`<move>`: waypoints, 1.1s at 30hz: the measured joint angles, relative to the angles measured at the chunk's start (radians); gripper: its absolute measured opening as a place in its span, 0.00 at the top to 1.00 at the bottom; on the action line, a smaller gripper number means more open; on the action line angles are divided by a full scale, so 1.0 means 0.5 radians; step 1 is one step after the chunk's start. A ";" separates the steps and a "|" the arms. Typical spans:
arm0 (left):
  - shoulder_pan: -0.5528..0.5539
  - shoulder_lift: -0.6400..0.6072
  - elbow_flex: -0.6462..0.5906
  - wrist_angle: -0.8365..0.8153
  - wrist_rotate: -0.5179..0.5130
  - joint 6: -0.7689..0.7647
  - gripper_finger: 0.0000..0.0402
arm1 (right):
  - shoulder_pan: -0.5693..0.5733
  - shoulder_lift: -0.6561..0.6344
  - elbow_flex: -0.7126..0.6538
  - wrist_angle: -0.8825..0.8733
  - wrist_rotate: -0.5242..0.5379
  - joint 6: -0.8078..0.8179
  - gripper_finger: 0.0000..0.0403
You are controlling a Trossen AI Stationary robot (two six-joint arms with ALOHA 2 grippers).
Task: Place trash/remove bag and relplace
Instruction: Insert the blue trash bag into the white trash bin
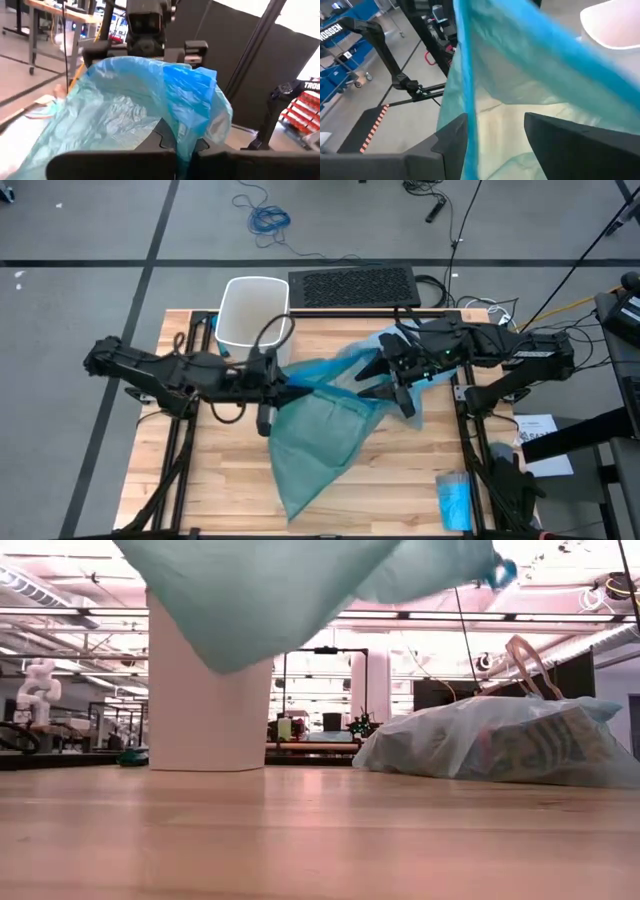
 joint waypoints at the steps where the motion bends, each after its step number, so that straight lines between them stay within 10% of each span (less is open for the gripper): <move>1: 0.000 0.000 0.049 -0.067 -0.012 0.022 1.00 | 0.000 -0.002 0.000 0.005 0.000 0.004 0.54; 33: -0.417 -0.008 0.975 -1.146 -0.752 0.415 1.00 | -0.439 -0.106 0.001 0.076 0.292 -0.166 0.54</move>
